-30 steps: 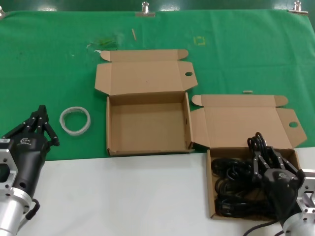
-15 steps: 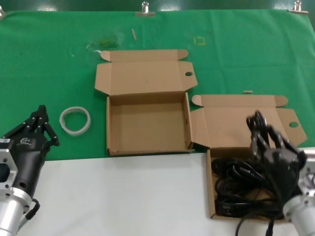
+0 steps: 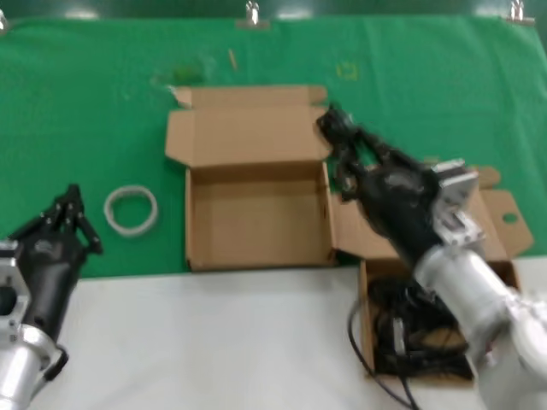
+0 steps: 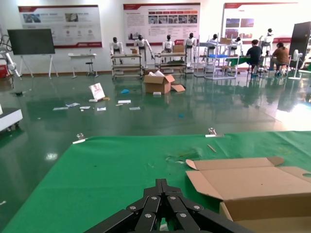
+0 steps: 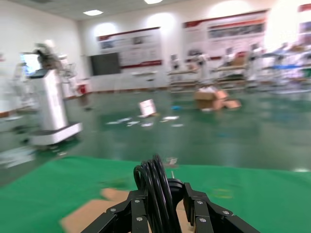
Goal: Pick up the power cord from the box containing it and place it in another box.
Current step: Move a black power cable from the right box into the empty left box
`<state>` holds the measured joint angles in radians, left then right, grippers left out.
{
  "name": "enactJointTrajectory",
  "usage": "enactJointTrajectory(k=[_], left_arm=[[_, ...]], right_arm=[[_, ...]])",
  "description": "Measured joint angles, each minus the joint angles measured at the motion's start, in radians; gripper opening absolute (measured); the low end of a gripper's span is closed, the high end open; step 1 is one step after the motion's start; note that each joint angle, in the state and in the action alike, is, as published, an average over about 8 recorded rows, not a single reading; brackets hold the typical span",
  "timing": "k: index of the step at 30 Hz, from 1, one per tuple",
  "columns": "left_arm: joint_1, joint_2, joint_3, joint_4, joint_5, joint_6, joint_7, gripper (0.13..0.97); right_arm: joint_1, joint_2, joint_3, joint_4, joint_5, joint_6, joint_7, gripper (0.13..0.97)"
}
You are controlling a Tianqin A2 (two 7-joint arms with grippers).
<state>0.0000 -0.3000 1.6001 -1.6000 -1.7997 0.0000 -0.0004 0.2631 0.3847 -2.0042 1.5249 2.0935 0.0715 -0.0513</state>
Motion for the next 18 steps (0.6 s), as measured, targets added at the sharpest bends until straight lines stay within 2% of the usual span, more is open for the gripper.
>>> enactJointTrajectory(k=[5,9,14,18], left_arm=[[0.000,0.000,0.000,0.000,0.000,0.000,0.000,0.140],[0.000,0.000,0.000,0.000,0.000,0.000,0.000,0.140],[0.000,0.000,0.000,0.000,0.000,0.000,0.000,0.140],[0.000,0.000,0.000,0.000,0.000,0.000,0.000,0.140]], right_arm=[[0.175,-0.048,-0.100,-0.226,-0.020,-0.118,0.064,0.274],[0.283,-0.104,-0.131,-0.416,-0.047,-0.206,0.095,0.274],[0.385,-0.186,-0.096,-0.643,-0.081,-0.309,0.056,0.274],[0.455,-0.255,-0.023,-0.823,-0.083,-0.401,-0.046,0.274]])
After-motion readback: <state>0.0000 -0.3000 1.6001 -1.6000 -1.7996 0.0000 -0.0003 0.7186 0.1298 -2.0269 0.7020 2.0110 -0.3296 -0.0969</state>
